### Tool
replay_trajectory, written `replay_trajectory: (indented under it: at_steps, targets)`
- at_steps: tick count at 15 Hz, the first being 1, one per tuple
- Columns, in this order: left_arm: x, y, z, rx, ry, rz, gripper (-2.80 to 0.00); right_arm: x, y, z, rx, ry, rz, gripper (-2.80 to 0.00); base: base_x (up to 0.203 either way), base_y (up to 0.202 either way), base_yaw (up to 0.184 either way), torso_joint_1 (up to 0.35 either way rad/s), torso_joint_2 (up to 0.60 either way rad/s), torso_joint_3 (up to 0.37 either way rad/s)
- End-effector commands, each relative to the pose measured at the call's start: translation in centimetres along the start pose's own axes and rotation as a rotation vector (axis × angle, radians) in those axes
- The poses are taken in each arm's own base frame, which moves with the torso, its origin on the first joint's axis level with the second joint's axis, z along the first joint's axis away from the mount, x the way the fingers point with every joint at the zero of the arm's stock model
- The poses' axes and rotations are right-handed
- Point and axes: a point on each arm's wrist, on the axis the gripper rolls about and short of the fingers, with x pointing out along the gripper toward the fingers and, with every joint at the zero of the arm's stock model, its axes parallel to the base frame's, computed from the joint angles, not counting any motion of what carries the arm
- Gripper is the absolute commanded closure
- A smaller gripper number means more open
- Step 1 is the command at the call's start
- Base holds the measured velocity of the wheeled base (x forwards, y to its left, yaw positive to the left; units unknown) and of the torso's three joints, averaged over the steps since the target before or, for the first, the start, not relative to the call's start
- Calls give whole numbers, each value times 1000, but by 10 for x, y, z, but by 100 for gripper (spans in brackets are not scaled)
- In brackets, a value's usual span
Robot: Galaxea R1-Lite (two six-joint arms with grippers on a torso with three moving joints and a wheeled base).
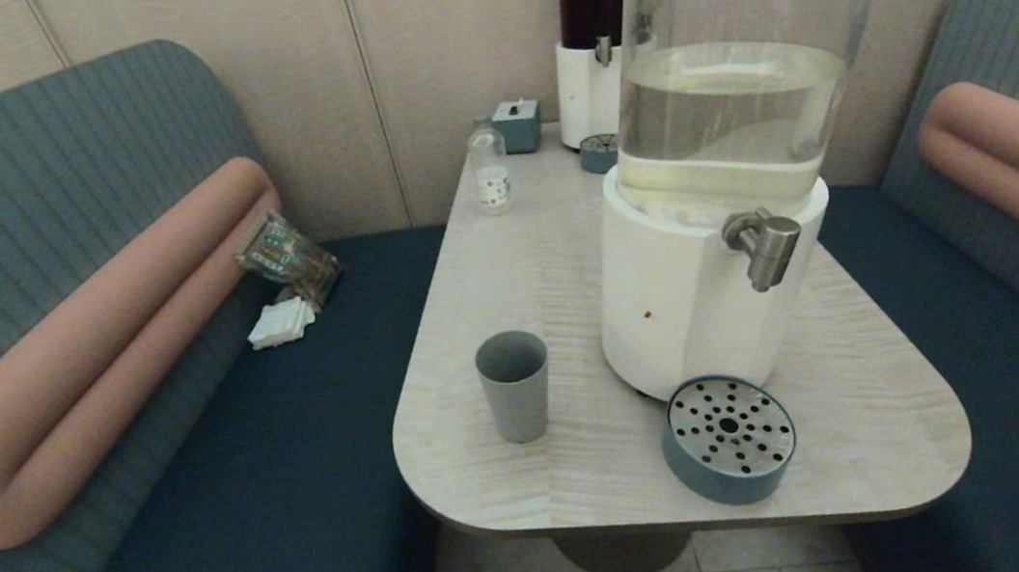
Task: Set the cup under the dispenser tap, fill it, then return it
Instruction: Pick up the cup
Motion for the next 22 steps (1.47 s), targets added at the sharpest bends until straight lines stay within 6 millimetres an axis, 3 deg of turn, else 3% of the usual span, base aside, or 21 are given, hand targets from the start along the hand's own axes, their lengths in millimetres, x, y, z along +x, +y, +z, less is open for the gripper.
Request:
replay_trajectory:
  at_steps: [1,2,4,6,9,12,16,17,20,22]
  targets:
    - [-9,3,52,-26,-94,-29,0,1,0,-4,-1,12,0,0,0,0,0,0,0,0]
    - [-8,3,58,-29,-95,-33,0,1,0,-4,-1,12,1,0,0,0,0,0,0,0]
    - [9,6,108,-51,-42,-85,0,1,0,-4,0,12,2,0,0,0,0,0,0,0]
    - [40,6,142,-69,39,-180,0,1,0,-4,0,12,1,0,0,0,0,0,0,0]
    - [95,0,164,-132,124,-434,0,1,0,-4,0,12,1,0,0,0,0,0,0,0]
    - [151,-8,162,-119,35,-683,0,1,0,-4,0,12,2,0,0,0,0,0,0,0]
    - [225,-17,107,-60,-23,-799,0,1,0,-4,-1,13,1,0,0,0,0,0,0,0]
    - [241,-19,93,-55,-32,-810,-280,1,0,-4,-1,12,0,0,0,0,0,0,0,0]
    - [268,-24,60,-30,-66,-902,-280,1,0,-4,-1,12,1,0,0,0,0,0,0,0]
    - [287,-26,53,-7,-90,-955,-280,1,0,-4,0,12,1,0,0,0,0,0,0,0]
